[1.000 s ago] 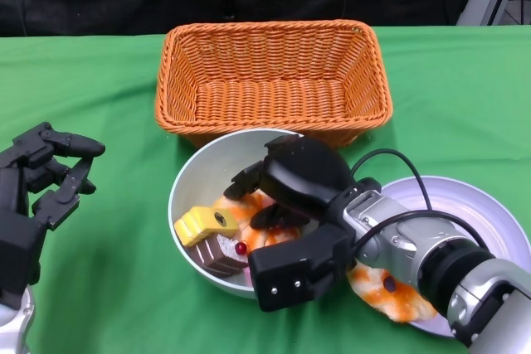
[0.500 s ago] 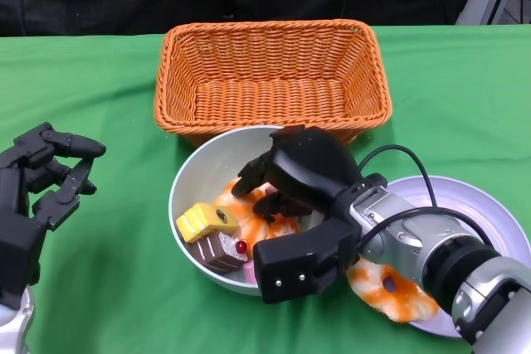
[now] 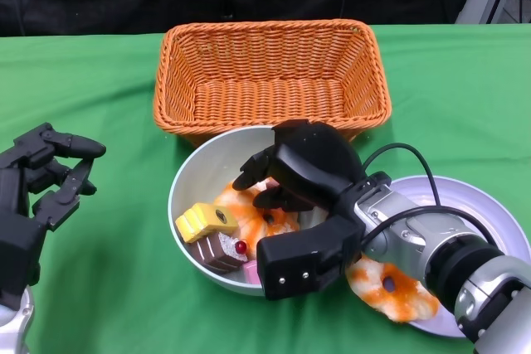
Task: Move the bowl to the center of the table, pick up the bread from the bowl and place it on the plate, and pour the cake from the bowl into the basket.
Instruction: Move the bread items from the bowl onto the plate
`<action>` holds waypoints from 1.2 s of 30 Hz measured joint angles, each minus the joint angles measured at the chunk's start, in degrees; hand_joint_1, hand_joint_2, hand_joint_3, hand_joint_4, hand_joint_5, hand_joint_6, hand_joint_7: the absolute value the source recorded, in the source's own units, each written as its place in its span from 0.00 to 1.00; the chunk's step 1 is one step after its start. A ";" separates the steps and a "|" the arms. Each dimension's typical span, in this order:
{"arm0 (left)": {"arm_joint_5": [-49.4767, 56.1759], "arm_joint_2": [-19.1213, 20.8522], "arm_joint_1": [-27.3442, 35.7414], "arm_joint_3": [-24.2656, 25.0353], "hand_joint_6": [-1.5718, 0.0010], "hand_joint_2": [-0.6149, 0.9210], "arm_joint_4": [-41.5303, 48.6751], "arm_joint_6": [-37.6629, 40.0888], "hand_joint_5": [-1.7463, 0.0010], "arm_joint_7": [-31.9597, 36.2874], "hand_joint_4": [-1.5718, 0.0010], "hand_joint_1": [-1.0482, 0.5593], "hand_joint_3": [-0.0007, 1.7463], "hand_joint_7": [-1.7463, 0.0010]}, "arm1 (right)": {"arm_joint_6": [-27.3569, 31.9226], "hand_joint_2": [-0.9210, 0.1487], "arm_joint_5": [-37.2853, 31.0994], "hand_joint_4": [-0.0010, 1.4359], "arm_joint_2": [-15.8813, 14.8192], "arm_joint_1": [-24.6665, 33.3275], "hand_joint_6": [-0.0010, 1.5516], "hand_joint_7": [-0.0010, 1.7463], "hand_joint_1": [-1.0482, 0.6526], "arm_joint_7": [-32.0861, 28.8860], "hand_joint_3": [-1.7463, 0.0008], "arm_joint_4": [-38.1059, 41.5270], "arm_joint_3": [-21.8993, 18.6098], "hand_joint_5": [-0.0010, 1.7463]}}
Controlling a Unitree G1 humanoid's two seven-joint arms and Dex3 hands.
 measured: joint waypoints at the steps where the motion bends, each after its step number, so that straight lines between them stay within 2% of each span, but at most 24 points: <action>1: 0.00 0.00 0.00 0.00 0.47 1.00 0.01 0.00 0.23 0.00 0.49 0.59 0.22 0.45 | -0.17 0.09 0.01 0.46 0.00 0.00 0.77 0.00 0.46 -0.04 1.00 0.00 -0.10 0.78; 4: 0.00 0.01 0.01 0.00 0.47 1.00 0.01 0.00 0.23 0.00 0.50 0.59 0.21 0.45 | -1.51 0.08 0.71 0.44 -0.01 0.00 0.77 0.00 0.46 -0.42 1.00 -0.06 -0.77 0.80; 8: 0.00 0.02 0.09 0.00 0.47 1.00 0.01 0.00 0.23 -0.03 0.49 0.59 0.21 0.45 | -3.31 0.07 2.35 0.48 -0.11 0.00 0.76 0.00 0.47 -0.55 1.00 -0.94 -2.41 0.68; 16: -0.03 0.04 0.53 0.02 0.47 1.00 -0.09 0.07 0.23 -0.03 0.49 0.59 0.22 0.45 | -7.16 0.05 5.22 0.51 -0.45 0.34 0.76 0.00 0.48 0.38 1.00 -4.31 -5.31 0.62; 20: 0.00 0.13 0.69 0.03 0.48 1.00 -0.17 0.13 0.23 -0.02 0.49 0.60 0.22 0.45 | -8.58 0.04 7.72 0.51 -1.09 2.42 0.76 0.00 0.49 4.20 1.00 -7.26 -7.22 0.63; 22: -0.01 0.22 0.72 0.05 0.47 1.00 -0.18 0.15 0.23 -0.02 0.49 0.60 0.22 0.44 | -9.04 0.04 9.26 0.54 -1.59 3.96 0.76 0.00 0.49 7.16 1.00 -9.25 -7.89 0.57; 28: -0.02 0.26 0.71 0.05 0.47 1.00 -0.19 0.19 0.23 -0.03 0.49 0.60 0.22 0.44 | -9.32 0.05 11.40 0.53 -2.60 7.11 0.77 0.00 0.48 12.31 1.00 -13.88 -9.43 0.59; 34: -0.02 0.39 0.70 0.06 0.47 1.00 -0.12 0.21 0.23 -0.04 0.49 0.59 0.22 0.44 | -7.87 0.04 14.87 0.51 -2.98 12.02 0.77 0.00 0.47 21.50 1.00 -21.36 -10.65 0.64; 36: -0.01 0.42 0.69 0.05 0.47 1.00 -0.07 0.21 0.23 -0.04 0.49 0.59 0.22 0.44 | -7.16 0.05 15.57 0.49 -3.23 13.36 0.78 0.01 0.48 23.41 1.00 -23.64 -11.05 0.73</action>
